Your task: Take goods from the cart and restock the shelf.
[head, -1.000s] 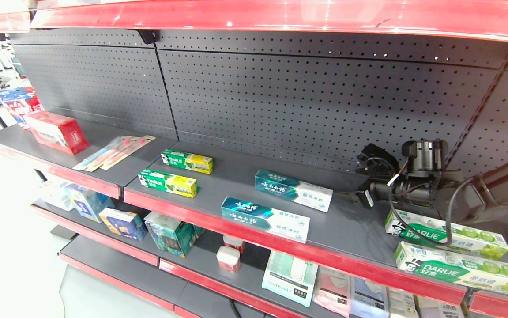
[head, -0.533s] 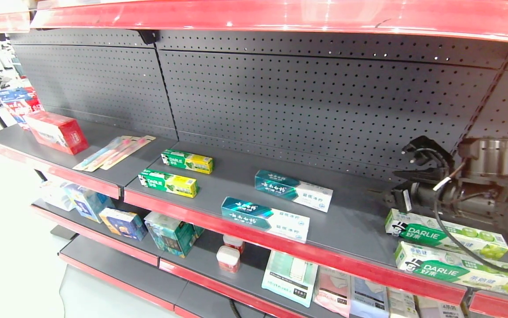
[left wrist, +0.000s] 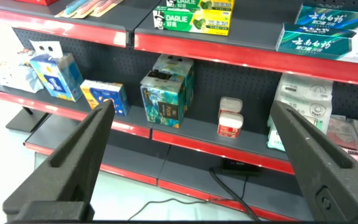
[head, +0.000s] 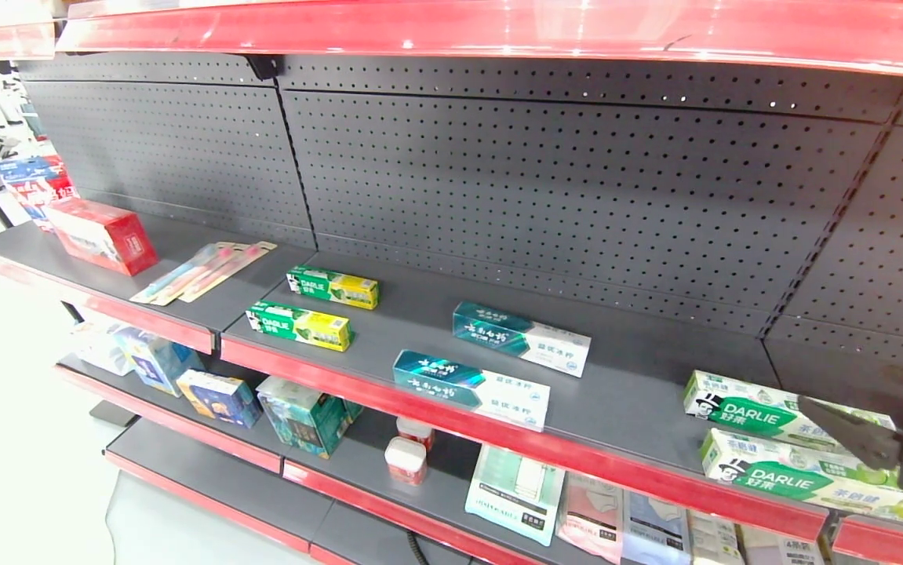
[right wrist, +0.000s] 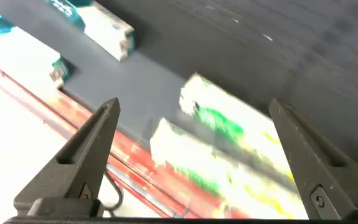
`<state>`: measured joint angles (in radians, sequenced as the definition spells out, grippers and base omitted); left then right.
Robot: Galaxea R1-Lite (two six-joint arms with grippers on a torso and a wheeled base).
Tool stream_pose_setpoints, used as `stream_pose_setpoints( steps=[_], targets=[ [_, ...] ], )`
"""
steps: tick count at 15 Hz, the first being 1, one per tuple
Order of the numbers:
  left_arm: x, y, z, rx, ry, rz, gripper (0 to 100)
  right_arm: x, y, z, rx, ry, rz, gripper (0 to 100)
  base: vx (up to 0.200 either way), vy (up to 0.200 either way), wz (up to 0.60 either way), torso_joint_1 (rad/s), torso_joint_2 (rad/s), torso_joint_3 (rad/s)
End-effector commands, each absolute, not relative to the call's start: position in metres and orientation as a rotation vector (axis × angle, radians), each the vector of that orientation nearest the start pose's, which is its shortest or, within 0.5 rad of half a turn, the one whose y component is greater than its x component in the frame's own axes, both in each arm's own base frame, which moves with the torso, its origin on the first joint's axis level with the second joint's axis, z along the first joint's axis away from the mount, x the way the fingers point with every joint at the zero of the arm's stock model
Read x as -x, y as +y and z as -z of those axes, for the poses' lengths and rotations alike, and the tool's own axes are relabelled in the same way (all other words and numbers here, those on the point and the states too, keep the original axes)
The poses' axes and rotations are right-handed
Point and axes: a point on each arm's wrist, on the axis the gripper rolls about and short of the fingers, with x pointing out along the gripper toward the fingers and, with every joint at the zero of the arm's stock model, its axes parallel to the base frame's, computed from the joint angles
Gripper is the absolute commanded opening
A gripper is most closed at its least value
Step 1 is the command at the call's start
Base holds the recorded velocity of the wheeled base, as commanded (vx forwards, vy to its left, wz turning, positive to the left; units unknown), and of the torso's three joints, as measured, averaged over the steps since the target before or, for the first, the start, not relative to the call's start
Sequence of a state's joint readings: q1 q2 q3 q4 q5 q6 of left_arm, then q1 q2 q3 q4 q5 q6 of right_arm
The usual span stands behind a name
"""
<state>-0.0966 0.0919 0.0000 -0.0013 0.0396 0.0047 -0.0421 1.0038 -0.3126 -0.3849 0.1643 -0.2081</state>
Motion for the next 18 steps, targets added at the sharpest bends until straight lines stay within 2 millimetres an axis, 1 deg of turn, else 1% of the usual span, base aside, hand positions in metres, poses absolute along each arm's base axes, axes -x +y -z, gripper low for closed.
stream_pose_setpoints(
  steps=[1,3,5,6,8,9,10,11,12,13,14,18],
  targets=[
    [0.015,0.002,-0.077,-0.011,0.092,0.057,100,-0.034,-0.001,-0.137,0.172,0.123,-0.036,100,0.000,0.000,0.00,0.000,0.00,0.000],
    [0.015,0.002,-0.077,-0.011,0.092,0.057,100,-0.014,0.002,-0.111,0.173,0.074,-0.042,100,0.000,0.000,0.00,0.000,0.00,0.000],
    [0.015,0.002,-0.077,-0.011,0.092,0.057,100,0.011,0.005,-0.084,0.147,0.085,-0.058,100,0.000,0.000,0.00,0.000,0.00,0.000],
    [0.015,0.002,-0.077,-0.011,0.092,0.057,100,0.018,0.006,-0.083,0.121,0.090,-0.108,100,0.000,0.000,0.00,0.000,0.00,0.000],
    [0.015,0.002,-0.077,-0.011,0.092,0.057,100,0.016,0.006,-0.084,0.104,0.072,-0.075,100,0.000,0.000,0.00,0.000,0.00,0.000],
    [0.015,0.002,-0.077,-0.011,0.092,0.057,100,0.016,0.005,-0.084,0.032,0.070,-0.054,100,0.000,0.000,0.00,0.000,0.00,0.000],
    [0.015,0.002,-0.077,-0.011,0.092,0.057,100,0.016,0.005,-0.084,-0.015,0.072,-0.024,100,0.000,0.000,0.00,0.000,0.00,0.000],
    [0.015,0.002,-0.077,-0.015,0.092,0.062,100,0.016,0.003,-0.084,-0.002,0.070,0.024,100,0.000,0.000,0.00,0.000,0.00,0.000],
    [0.015,0.002,-0.077,-0.012,0.092,0.062,100,0.015,0.001,-0.078,-0.001,0.094,0.115,100,0.000,0.000,0.00,0.000,0.00,0.000],
    [0.015,0.002,-0.077,-0.012,0.092,0.062,100,0.015,0.001,-0.078,-0.005,0.095,0.136,100,0.000,0.000,0.00,0.000,0.00,0.000],
    [0.015,0.002,-0.077,-0.012,0.092,0.063,100,0.015,0.001,-0.078,0.014,0.098,0.116,100,0.000,0.000,0.00,0.000,0.00,0.000],
    [0.015,0.002,-0.077,-0.014,0.092,0.063,100,0.015,0.002,-0.077,-0.004,0.101,0.061,100,0.000,0.000,0.00,0.000,0.00,0.000]
  ],
)
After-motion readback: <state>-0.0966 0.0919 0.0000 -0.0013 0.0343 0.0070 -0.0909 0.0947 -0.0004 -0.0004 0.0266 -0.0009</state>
